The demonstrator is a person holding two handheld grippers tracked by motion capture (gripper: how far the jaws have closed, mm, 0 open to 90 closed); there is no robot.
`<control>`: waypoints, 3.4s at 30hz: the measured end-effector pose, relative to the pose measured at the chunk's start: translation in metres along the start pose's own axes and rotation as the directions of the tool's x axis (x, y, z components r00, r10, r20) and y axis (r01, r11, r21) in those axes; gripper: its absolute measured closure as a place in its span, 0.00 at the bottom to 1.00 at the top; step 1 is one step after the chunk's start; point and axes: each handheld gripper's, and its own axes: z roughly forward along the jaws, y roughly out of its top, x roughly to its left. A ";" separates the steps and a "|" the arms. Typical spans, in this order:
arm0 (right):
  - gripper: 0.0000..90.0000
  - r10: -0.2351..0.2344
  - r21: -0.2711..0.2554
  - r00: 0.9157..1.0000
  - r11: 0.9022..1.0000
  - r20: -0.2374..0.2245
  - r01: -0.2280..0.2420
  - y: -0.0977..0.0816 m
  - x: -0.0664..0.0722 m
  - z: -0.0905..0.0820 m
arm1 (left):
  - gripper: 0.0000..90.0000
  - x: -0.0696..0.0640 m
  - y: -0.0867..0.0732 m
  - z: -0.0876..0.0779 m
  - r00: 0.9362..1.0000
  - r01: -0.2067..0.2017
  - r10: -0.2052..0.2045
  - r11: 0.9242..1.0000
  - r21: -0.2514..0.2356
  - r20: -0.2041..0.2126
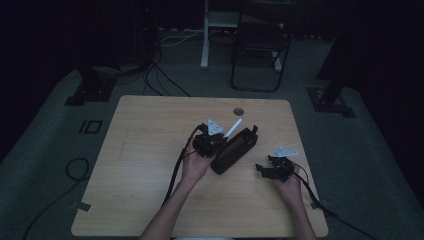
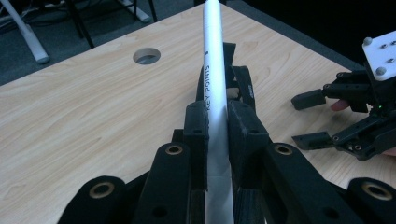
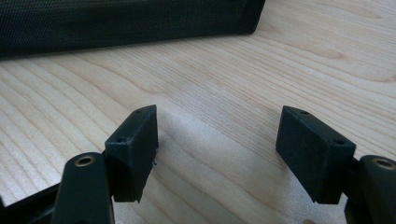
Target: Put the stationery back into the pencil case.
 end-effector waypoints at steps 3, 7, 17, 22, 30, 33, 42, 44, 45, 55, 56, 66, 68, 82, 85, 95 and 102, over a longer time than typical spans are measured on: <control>0.32 0.000 0.000 1.000 1.000 0.000 0.000 0.000 0.000 0.000 | 0.88 0.000 0.002 0.000 1.000 -0.003 0.003 1.000 -0.004 0.002; 0.32 0.002 -0.001 1.000 1.000 0.000 -0.002 0.000 0.000 0.000 | 0.88 -0.001 0.004 -0.001 1.000 -0.007 0.007 1.000 -0.007 0.003; 0.32 0.000 -0.001 1.000 1.000 0.000 0.000 0.000 0.000 0.000 | 0.88 -0.001 0.009 0.001 1.000 -0.011 0.011 1.000 -0.012 0.002; 0.32 -0.001 -0.001 1.000 1.000 0.001 0.001 0.000 0.000 0.000 | 0.88 -0.002 0.009 0.004 1.000 -0.006 0.006 1.000 -0.014 0.006; 0.32 0.000 -0.001 1.000 1.000 0.000 0.000 0.000 0.000 0.000 | 0.88 0.000 0.010 0.006 1.000 -0.002 0.002 1.000 -0.015 0.004; 0.32 -0.001 -0.001 1.000 1.000 0.000 0.001 0.000 0.000 0.000 | 0.88 -0.001 0.010 0.008 1.000 0.000 0.000 1.000 -0.013 0.005; 0.32 -0.006 -0.003 1.000 1.000 0.001 0.006 0.000 0.000 0.000 | 0.88 -0.003 0.012 0.014 1.000 -0.007 0.007 1.000 -0.007 0.010; 0.32 -0.006 -0.003 1.000 1.000 0.002 0.006 0.000 0.000 0.000 | 0.88 -0.003 0.012 0.015 1.000 -0.008 0.008 1.000 -0.007 0.011; 0.32 -0.006 -0.003 1.000 1.000 0.002 0.006 0.000 0.000 0.000 | 0.88 -0.004 0.012 0.016 1.000 -0.009 0.009 1.000 -0.007 0.012; 0.32 -0.004 -0.002 1.000 1.000 0.001 0.004 0.000 0.000 0.000 | 0.88 -0.004 0.011 0.022 1.000 -0.010 0.010 1.000 0.005 0.011; 0.32 -0.004 -0.002 1.000 1.000 0.001 0.004 0.000 0.000 0.000 | 0.88 -0.004 0.011 0.023 1.000 -0.011 0.011 1.000 0.007 0.012; 0.32 -0.002 -0.001 1.000 1.000 0.000 0.002 0.000 0.000 0.000 | 0.88 -0.006 0.009 0.031 1.000 -0.015 0.015 1.000 0.022 0.009; 0.32 -0.003 -0.001 1.000 1.000 0.000 0.003 0.000 0.000 0.000 | 0.88 -0.006 0.009 0.032 1.000 -0.021 0.020 0.999 0.027 0.010; 0.32 -0.003 -0.001 1.000 1.000 0.000 0.003 0.000 0.000 0.000 | 0.88 -0.009 0.005 0.042 0.999 -0.039 0.038 0.998 0.048 0.016; 0.32 -0.004 -0.001 1.000 1.000 0.000 0.004 0.000 0.000 0.000 | 0.88 -0.010 0.005 0.044 0.999 -0.044 0.043 0.998 0.051 0.019; 0.32 -0.003 0.000 1.000 1.000 0.000 0.003 0.000 0.000 0.000 | 0.87 -0.012 0.002 0.052 0.998 -0.061 0.059 0.996 0.072 0.025; 0.32 -0.003 0.000 1.000 1.000 0.000 0.003 0.000 0.000 0.000 | 0.88 -0.013 -0.002 0.057 0.997 -0.068 0.065 0.994 0.088 0.029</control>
